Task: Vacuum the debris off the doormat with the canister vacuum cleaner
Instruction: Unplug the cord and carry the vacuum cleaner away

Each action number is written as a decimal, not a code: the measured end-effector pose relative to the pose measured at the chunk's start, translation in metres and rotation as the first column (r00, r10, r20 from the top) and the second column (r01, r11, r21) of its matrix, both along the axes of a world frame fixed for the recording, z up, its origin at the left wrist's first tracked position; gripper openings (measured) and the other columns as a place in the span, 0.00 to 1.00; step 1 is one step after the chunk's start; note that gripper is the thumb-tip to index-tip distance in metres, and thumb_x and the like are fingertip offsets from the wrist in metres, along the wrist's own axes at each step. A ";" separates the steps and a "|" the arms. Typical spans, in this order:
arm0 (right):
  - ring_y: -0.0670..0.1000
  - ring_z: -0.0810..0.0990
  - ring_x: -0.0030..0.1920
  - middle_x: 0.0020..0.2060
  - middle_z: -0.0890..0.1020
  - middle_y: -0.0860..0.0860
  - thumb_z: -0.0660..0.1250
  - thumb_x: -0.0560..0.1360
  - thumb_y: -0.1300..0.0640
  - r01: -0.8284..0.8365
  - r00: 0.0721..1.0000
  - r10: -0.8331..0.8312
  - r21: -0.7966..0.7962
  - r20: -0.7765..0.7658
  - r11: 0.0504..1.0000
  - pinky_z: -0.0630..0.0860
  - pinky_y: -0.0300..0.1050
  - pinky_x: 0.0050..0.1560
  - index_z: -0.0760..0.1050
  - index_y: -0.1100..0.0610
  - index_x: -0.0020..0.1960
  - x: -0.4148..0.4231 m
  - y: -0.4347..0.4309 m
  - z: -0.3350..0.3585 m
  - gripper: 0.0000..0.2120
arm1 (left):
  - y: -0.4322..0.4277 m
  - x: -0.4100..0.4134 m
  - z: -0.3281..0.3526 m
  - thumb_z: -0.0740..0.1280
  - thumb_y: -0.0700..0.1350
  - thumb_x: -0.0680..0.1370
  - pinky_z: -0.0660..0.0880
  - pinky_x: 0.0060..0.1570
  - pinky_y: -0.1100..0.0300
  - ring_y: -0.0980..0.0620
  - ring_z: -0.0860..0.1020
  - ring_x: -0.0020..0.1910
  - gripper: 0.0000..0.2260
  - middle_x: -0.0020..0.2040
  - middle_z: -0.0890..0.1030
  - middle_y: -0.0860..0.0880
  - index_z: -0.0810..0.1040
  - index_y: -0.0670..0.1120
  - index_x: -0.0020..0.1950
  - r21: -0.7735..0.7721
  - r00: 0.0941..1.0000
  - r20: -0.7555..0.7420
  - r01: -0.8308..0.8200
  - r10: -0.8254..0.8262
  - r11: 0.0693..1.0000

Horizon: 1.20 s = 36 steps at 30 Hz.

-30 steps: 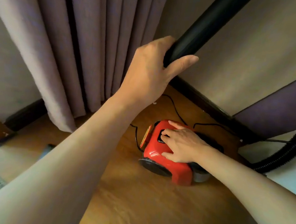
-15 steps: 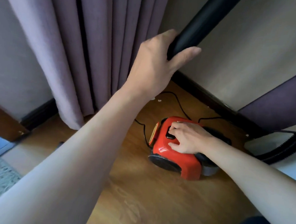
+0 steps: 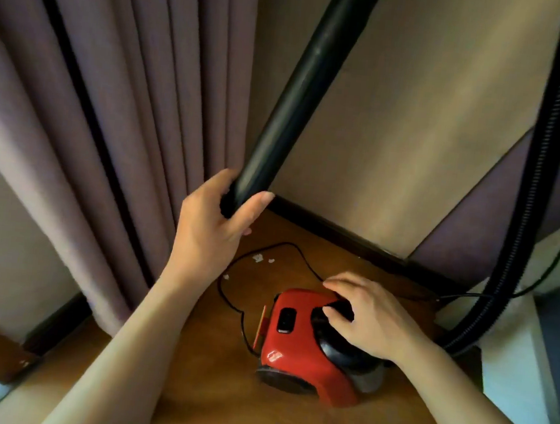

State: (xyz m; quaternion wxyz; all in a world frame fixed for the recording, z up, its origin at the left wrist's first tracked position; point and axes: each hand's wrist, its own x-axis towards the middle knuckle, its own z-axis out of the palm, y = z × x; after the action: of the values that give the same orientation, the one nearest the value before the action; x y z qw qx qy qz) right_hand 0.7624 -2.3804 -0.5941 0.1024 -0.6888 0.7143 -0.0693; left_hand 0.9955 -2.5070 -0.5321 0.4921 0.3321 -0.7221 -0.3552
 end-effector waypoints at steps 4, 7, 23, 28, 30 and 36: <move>0.46 0.77 0.66 0.67 0.76 0.44 0.60 0.75 0.37 0.068 0.995 -0.060 -0.090 0.084 0.994 0.75 0.45 0.67 0.74 0.51 0.72 -0.027 0.016 0.046 0.30 | 0.012 -0.022 0.024 0.66 0.61 0.78 0.71 0.23 0.57 0.48 0.75 0.26 0.09 0.32 0.78 0.44 0.73 0.57 0.47 -0.062 0.999 0.036 -0.010 0.012 0.998; 0.44 0.77 0.65 0.66 0.77 0.42 0.60 0.75 0.37 0.121 0.983 -0.094 -0.172 0.161 0.978 0.77 0.46 0.65 0.74 0.50 0.72 -0.046 0.030 0.079 0.30 | 0.023 -0.043 0.047 0.67 0.61 0.76 0.69 0.23 0.62 0.50 0.74 0.25 0.09 0.31 0.78 0.45 0.72 0.59 0.45 -0.041 0.998 0.057 0.000 0.002 0.999; 0.43 0.75 0.65 0.66 0.76 0.44 0.68 0.78 0.47 0.369 0.925 -0.281 -0.420 0.257 0.829 0.71 0.36 0.63 0.71 0.51 0.74 -0.137 0.083 0.164 0.26 | 0.032 -0.180 0.123 0.73 0.46 0.76 0.66 0.28 0.70 0.60 0.69 0.28 0.08 0.32 0.69 0.53 0.74 0.47 0.46 -0.083 0.996 0.026 0.085 -0.083 0.993; 0.44 0.76 0.65 0.66 0.77 0.44 0.69 0.78 0.48 0.409 0.912 -0.335 -0.433 0.239 0.804 0.70 0.35 0.64 0.72 0.52 0.74 -0.148 0.082 0.151 0.26 | 0.015 -0.192 0.107 0.71 0.48 0.77 0.65 0.26 0.69 0.58 0.68 0.28 0.10 0.32 0.70 0.43 0.71 0.50 0.41 -0.036 0.991 -0.022 0.132 -0.133 0.991; 0.44 0.76 0.65 0.66 0.76 0.44 0.69 0.78 0.48 0.409 0.912 -0.346 -0.434 0.220 0.803 0.72 0.37 0.64 0.72 0.52 0.74 -0.150 0.083 0.151 0.26 | 0.005 -0.194 0.106 0.71 0.50 0.77 0.66 0.27 0.65 0.51 0.69 0.30 0.11 0.34 0.73 0.35 0.70 0.49 0.40 -0.006 0.991 -0.046 0.123 -0.124 0.992; 0.44 0.75 0.66 0.66 0.75 0.42 0.68 0.79 0.47 0.456 0.889 -0.415 -0.431 0.192 0.778 0.73 0.41 0.66 0.71 0.49 0.75 -0.165 0.082 0.170 0.26 | -0.012 -0.203 0.104 0.68 0.55 0.75 0.70 0.29 0.64 0.49 0.73 0.30 0.11 0.33 0.76 0.43 0.72 0.50 0.41 0.035 0.993 -0.042 0.113 -0.111 0.993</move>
State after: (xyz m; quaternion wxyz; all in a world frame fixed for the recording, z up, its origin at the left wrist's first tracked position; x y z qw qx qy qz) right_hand 0.5978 -2.2984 -0.4240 -0.0539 -0.5053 0.8112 -0.2895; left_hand 0.7920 -2.5192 -0.4277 0.4793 0.2932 -0.7229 -0.4022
